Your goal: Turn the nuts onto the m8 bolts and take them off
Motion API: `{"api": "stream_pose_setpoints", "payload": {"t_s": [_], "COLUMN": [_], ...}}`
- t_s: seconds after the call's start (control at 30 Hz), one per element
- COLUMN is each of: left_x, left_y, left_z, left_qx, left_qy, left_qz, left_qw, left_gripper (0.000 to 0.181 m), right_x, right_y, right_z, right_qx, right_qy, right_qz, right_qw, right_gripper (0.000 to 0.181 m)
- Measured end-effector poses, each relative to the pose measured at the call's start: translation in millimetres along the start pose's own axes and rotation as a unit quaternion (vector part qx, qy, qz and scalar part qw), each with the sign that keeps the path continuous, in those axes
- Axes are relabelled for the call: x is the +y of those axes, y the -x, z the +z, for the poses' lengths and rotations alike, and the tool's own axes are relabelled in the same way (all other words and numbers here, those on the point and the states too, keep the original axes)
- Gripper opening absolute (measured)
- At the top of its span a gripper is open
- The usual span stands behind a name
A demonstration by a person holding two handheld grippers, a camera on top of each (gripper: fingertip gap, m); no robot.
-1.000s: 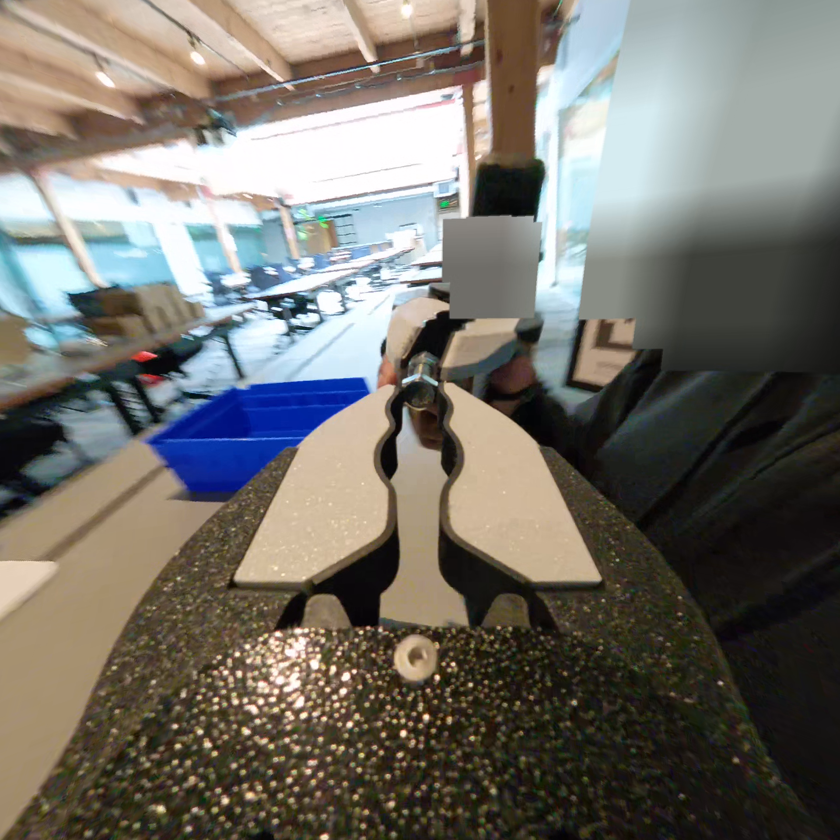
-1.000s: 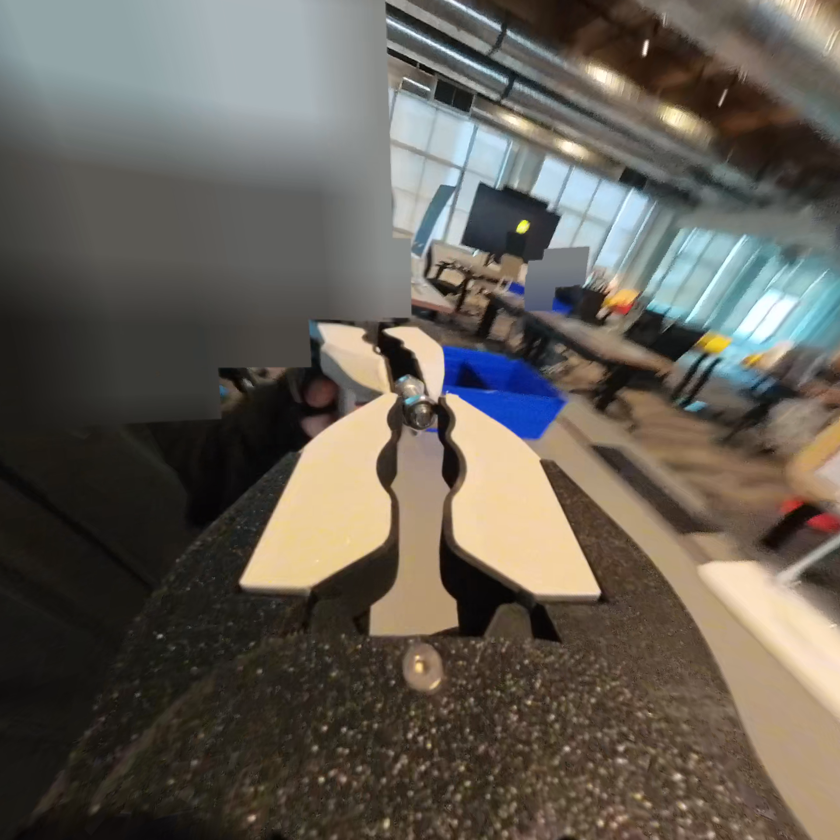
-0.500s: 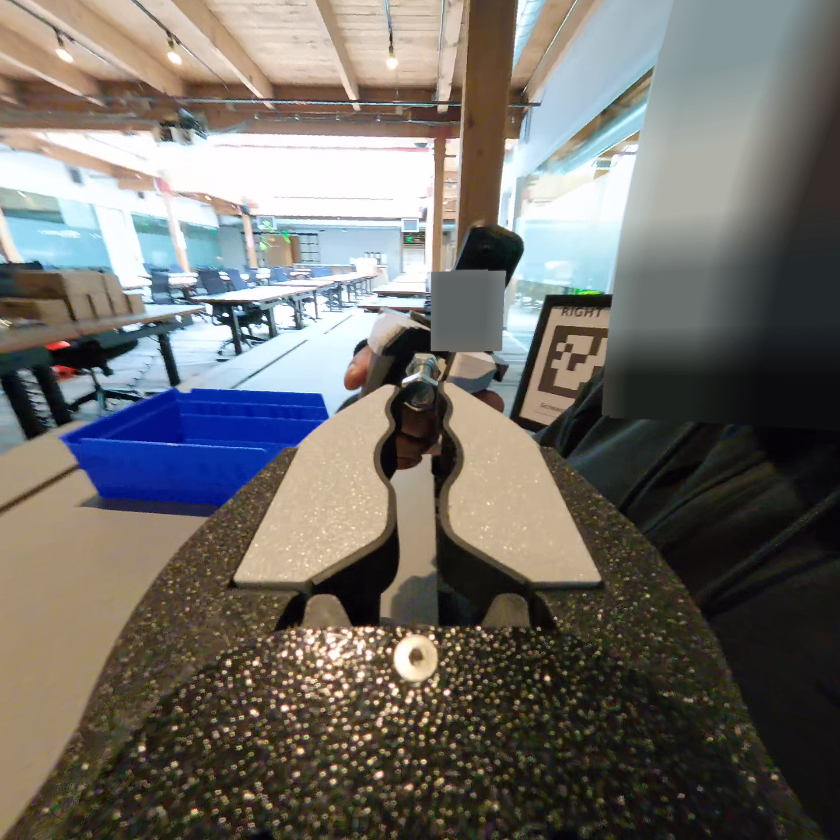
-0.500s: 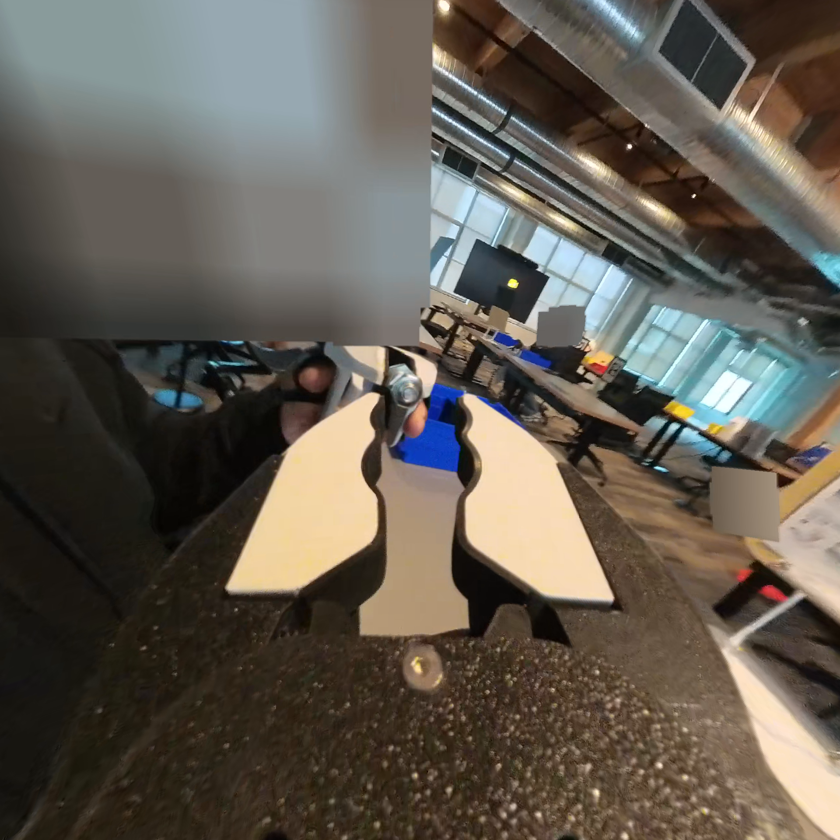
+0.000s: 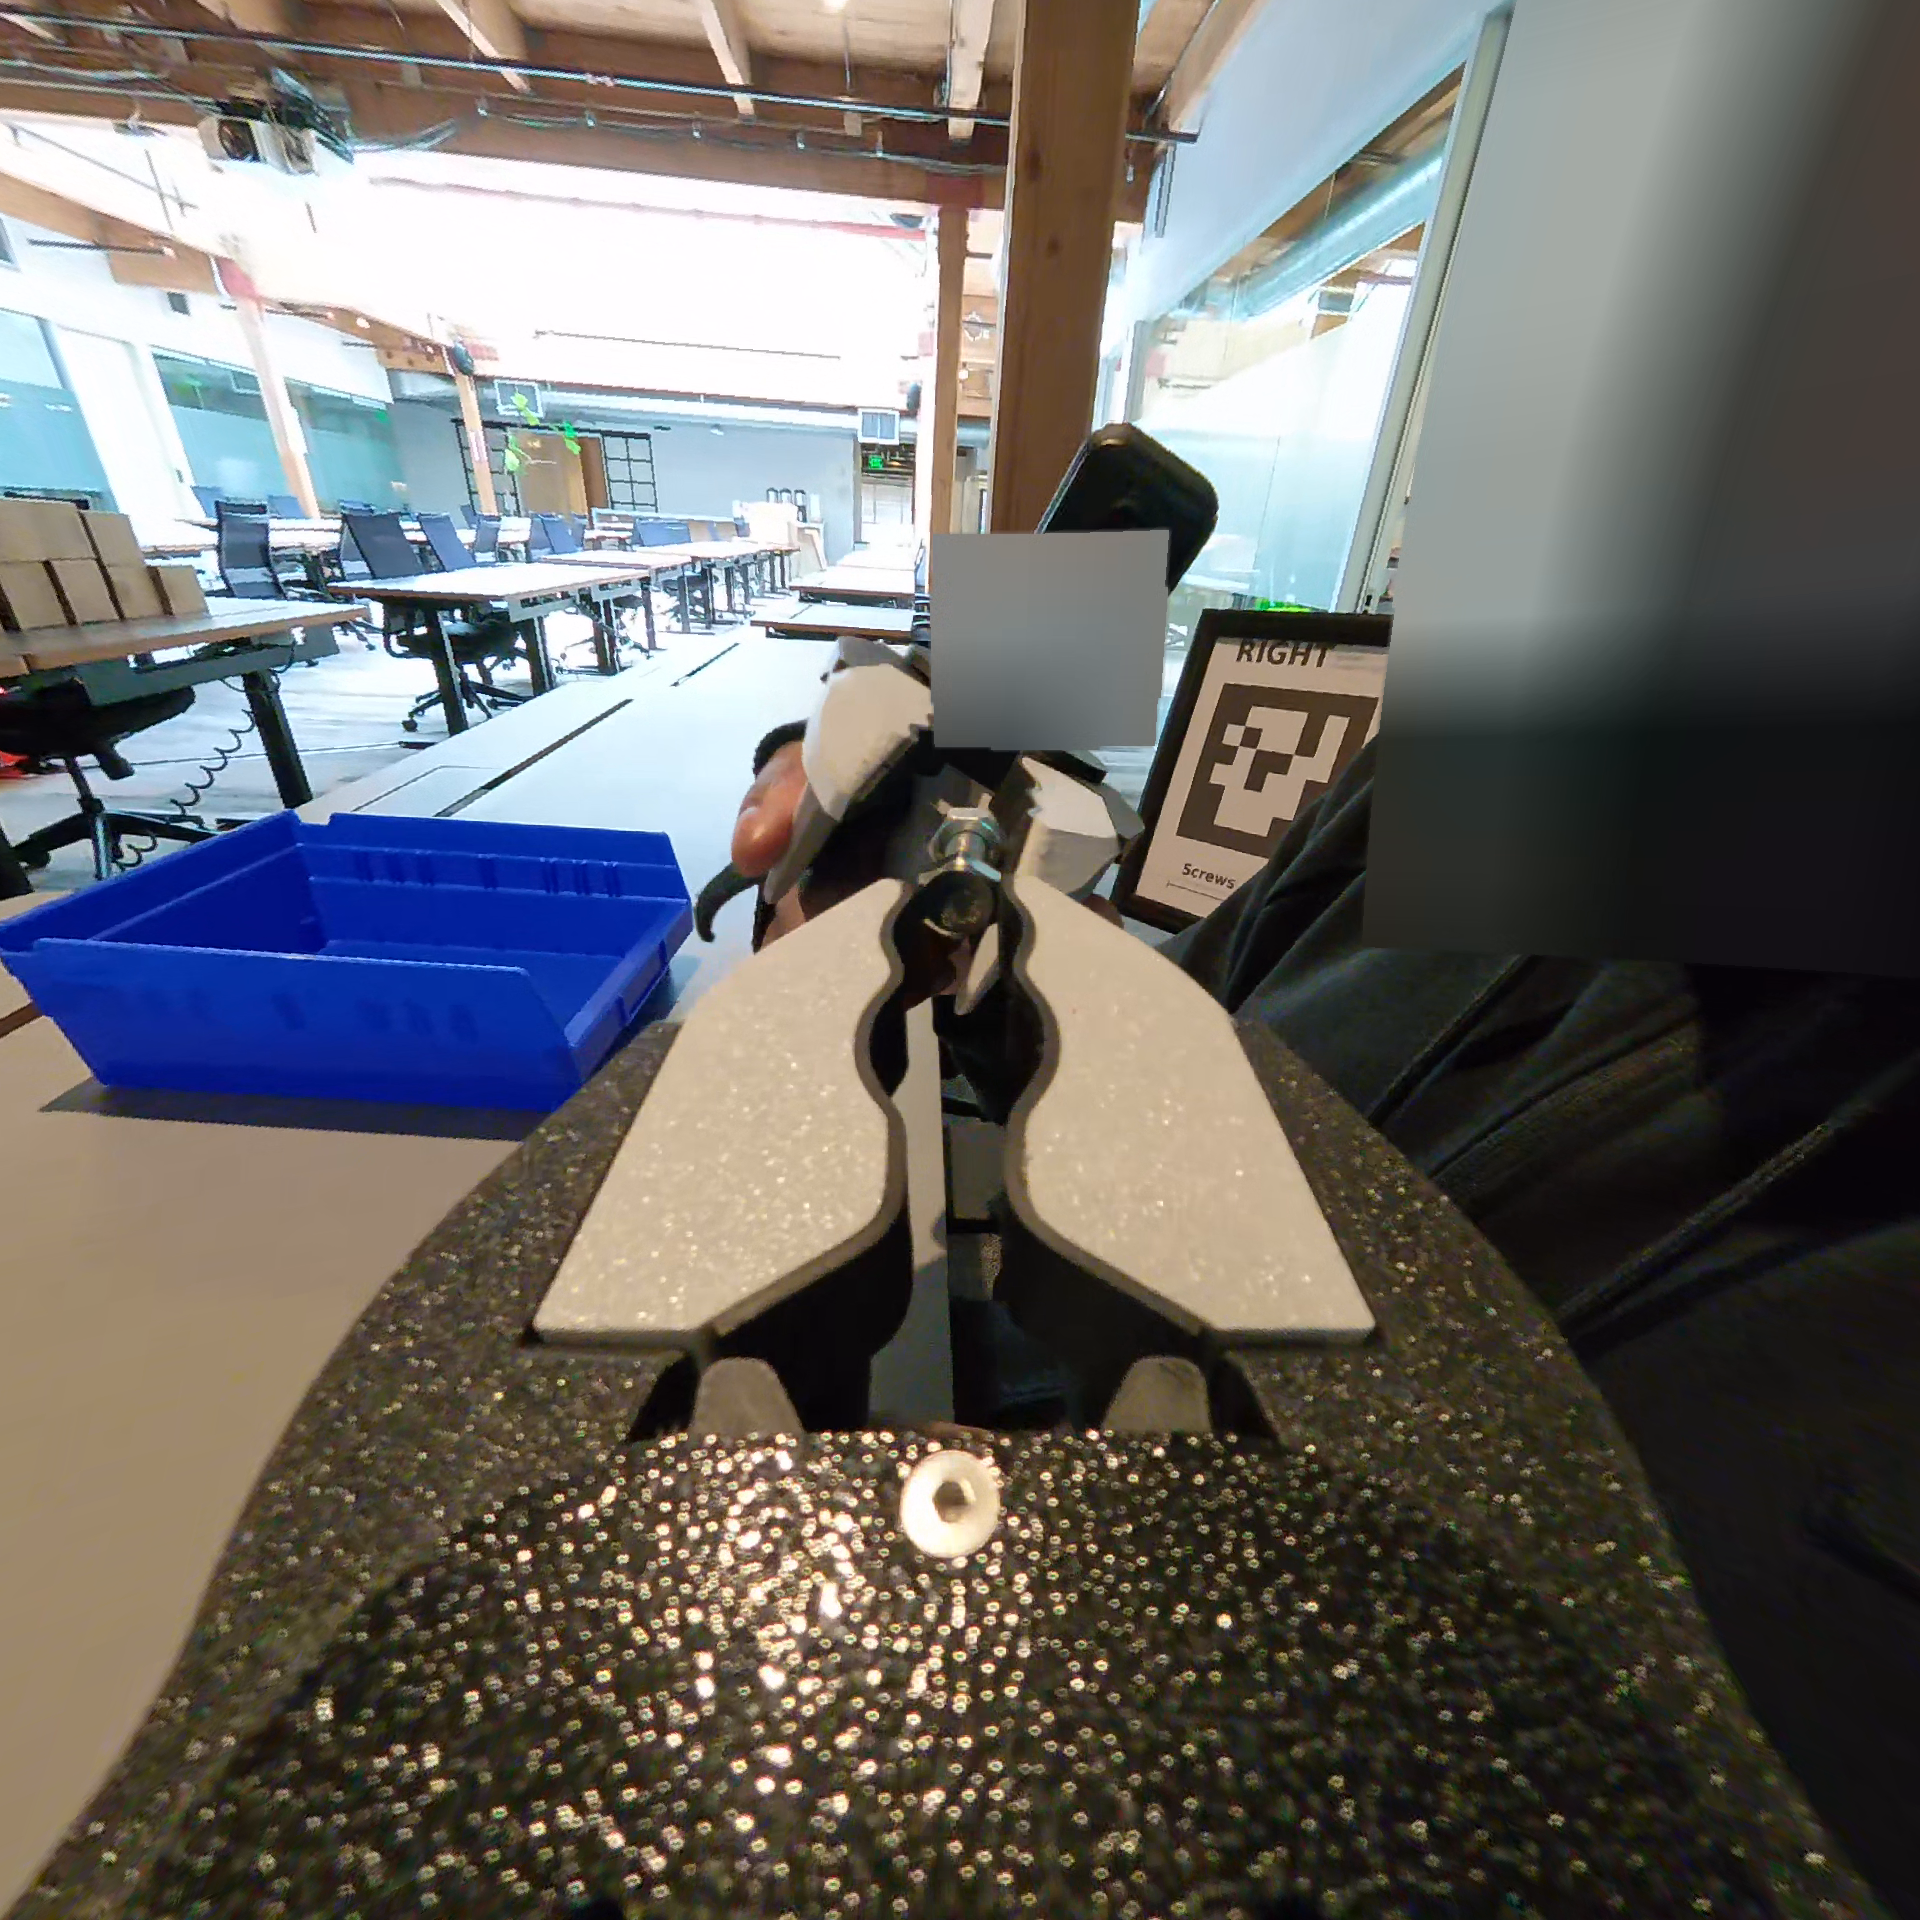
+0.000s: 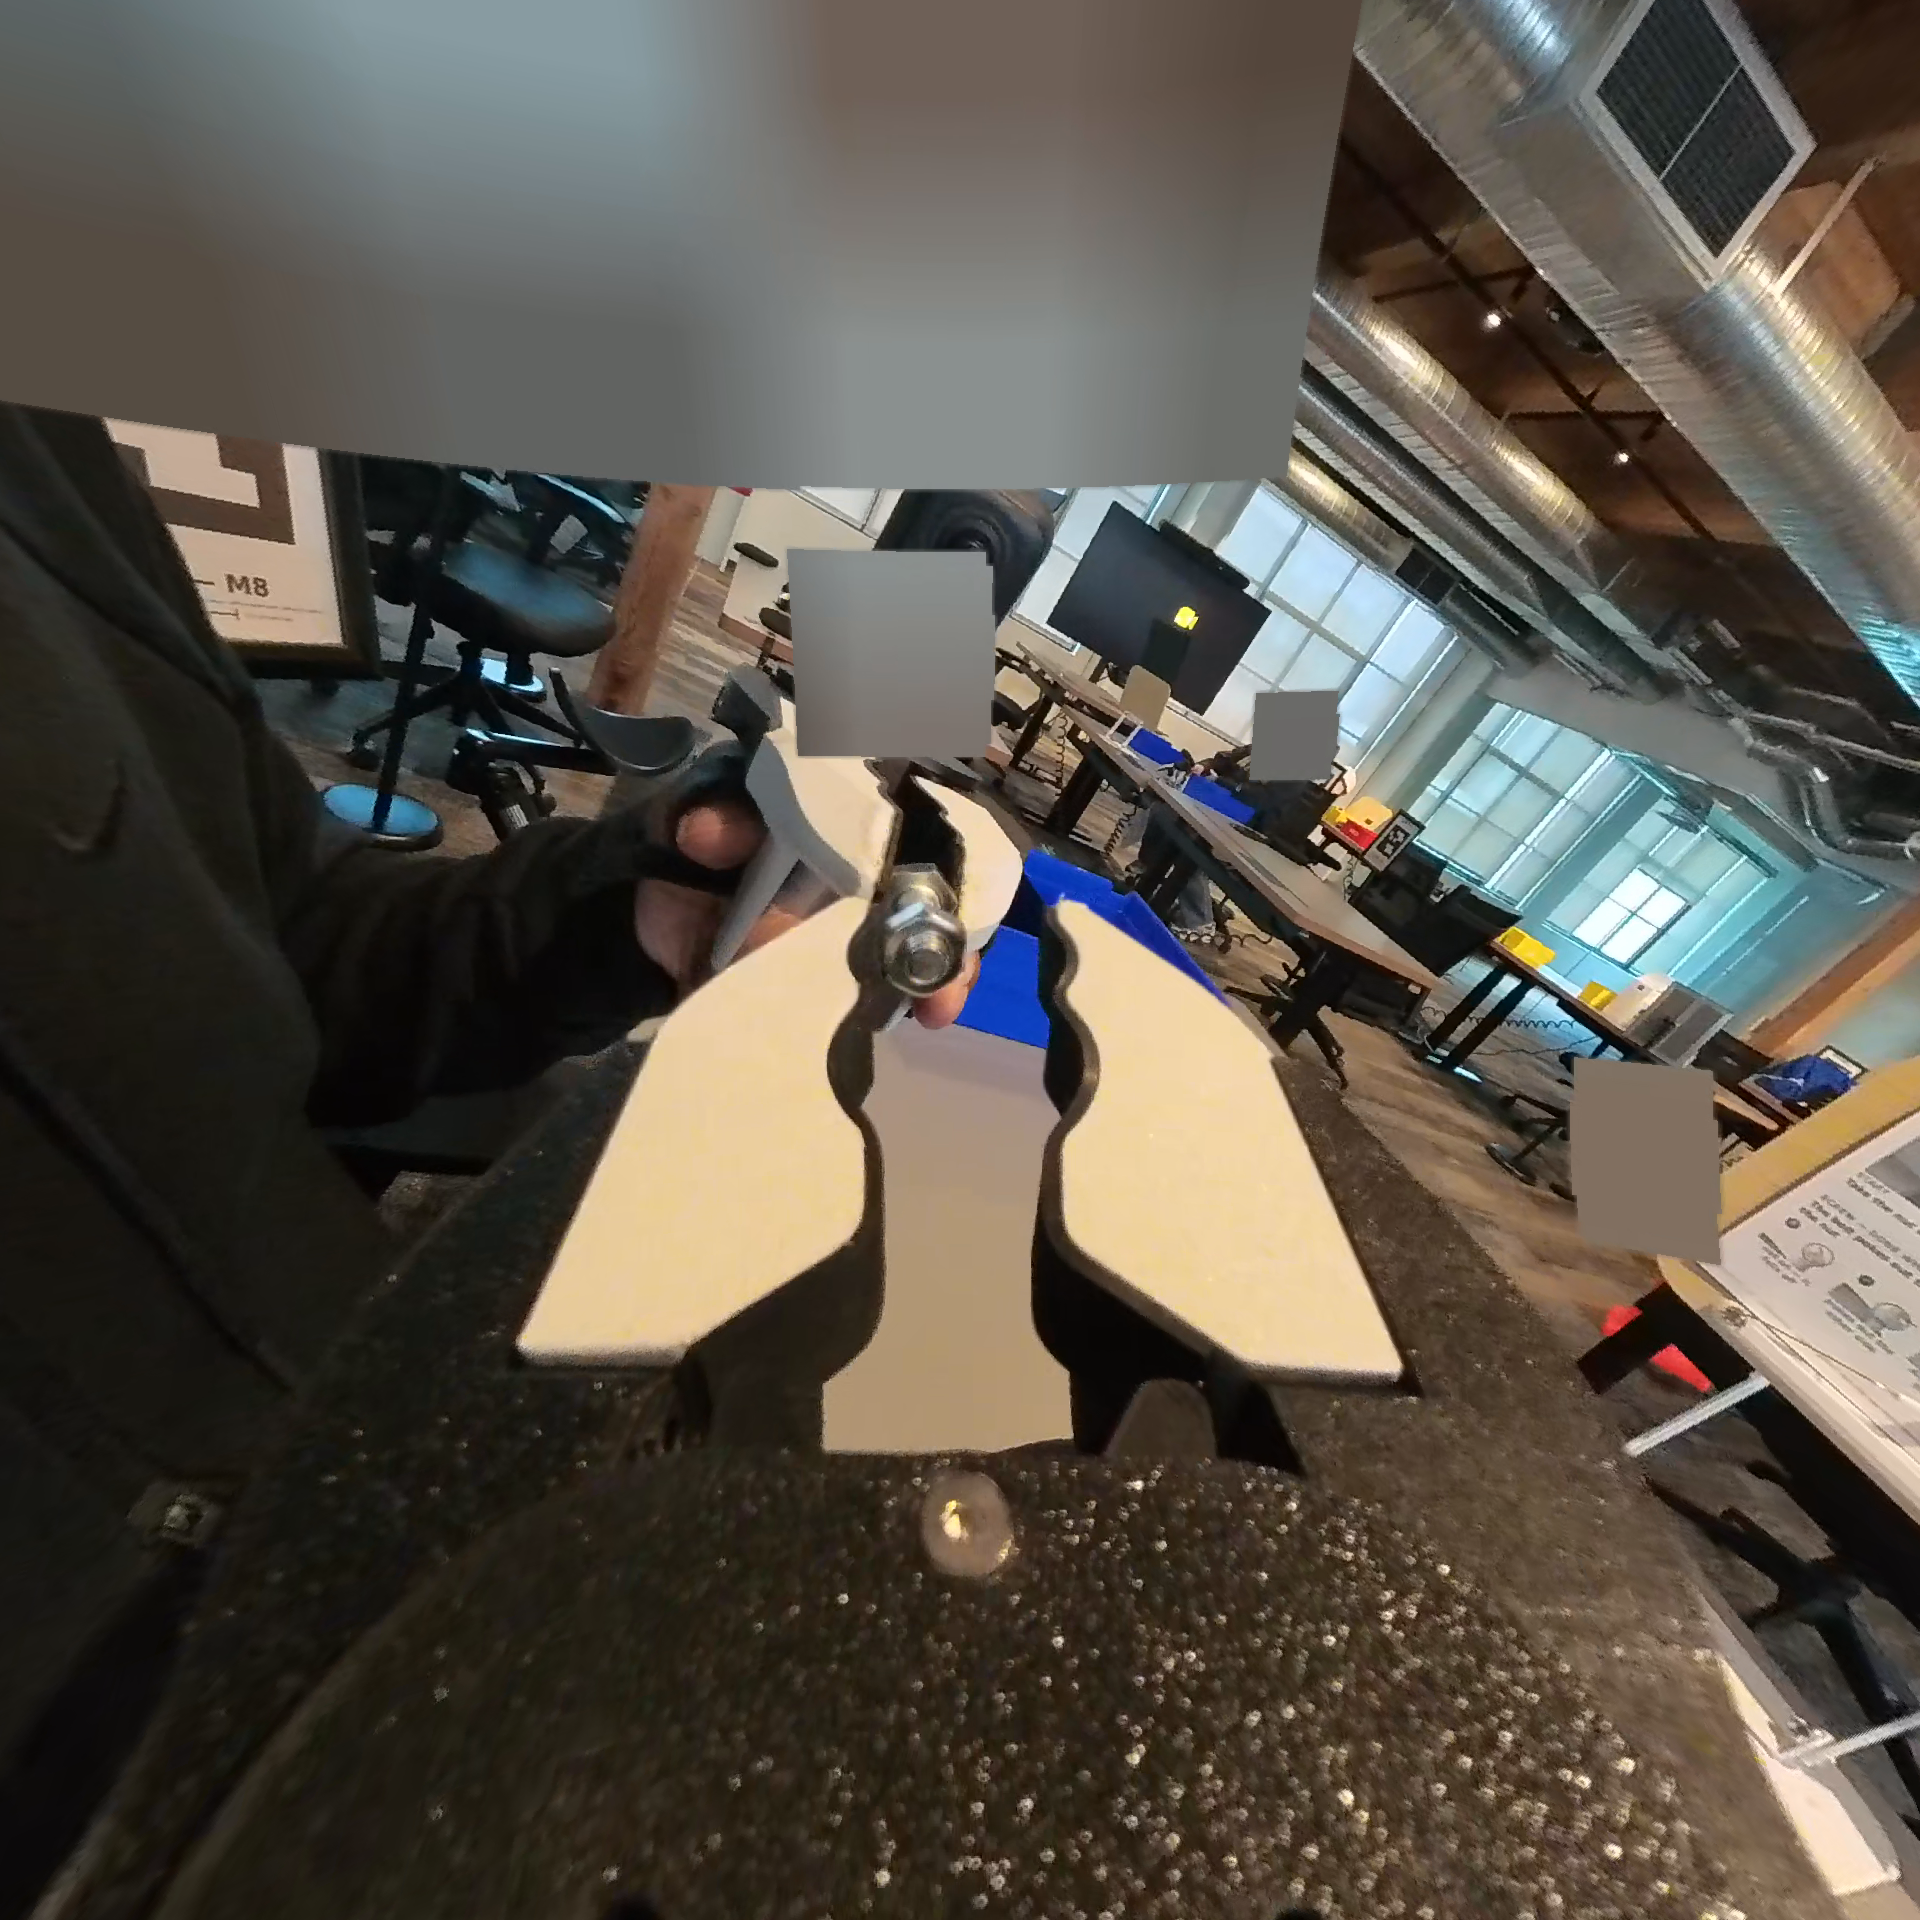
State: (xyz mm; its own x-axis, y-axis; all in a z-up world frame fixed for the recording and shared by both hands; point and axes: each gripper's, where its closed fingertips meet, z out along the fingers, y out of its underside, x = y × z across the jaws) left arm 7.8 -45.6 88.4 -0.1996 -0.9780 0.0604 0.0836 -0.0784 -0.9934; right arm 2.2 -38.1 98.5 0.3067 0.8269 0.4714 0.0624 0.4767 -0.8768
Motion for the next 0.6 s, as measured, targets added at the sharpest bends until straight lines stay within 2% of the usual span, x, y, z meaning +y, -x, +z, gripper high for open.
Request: {"api": "stream_pose_setpoints", "payload": {"t_s": [0.13, 0.23, 0.3, 0.37, 0.47, 0.53, 0.6], "left_x": [-1.6, -0.6, -1.6, -2.3, -7.0, -12.9, -19.6], "left_y": [0.2, 2.3, 3.3, 6.9, 14.0, 21.5, 27.3], "left_z": [-2.1, -1.7, -2.2, -2.5, -2.5, -4.0, -6.5], "left_qx": [0.003, -0.005, -0.013, -0.040, -0.090, -0.122, -0.143], "left_qy": [-0.005, -0.002, -0.003, 0.001, -0.006, -0.028, -0.063], "left_qz": [-0.010, -0.009, 0.007, 0.050, 0.115, 0.136, 0.148], "left_qw": [1.000, 1.000, 1.000, 0.998, 0.989, 0.983, 0.977], "left_gripper": [0.013, 0.013, 0.013, 0.013, 0.013, 0.013, 0.014], "right_x": [0.1, 2.4, 2.6, 3.1, 0.1, -0.2, 1.0], "right_y": [-0.2, 3.5, 3.8, 1.1, -6.8, -15.2, -22.4], "right_z": [-0.2, 0.6, 1.8, 2.7, 4.5, 6.8, 7.6], "right_qx": [-0.001, -0.013, -0.014, -0.017, -0.035, -0.035, -0.026], "right_qy": [0.000, 0.006, 0.005, 0.003, -0.035, -0.069, -0.098], "right_qz": [-0.002, 0.000, 0.012, 0.056, 0.195, 0.270, 0.293], "right_qw": [1.000, 1.000, 1.000, 0.998, 0.980, 0.960, 0.951], "right_gripper": [0.029, 0.015, 0.015, 0.015, 0.015, 0.015, 0.015]}}
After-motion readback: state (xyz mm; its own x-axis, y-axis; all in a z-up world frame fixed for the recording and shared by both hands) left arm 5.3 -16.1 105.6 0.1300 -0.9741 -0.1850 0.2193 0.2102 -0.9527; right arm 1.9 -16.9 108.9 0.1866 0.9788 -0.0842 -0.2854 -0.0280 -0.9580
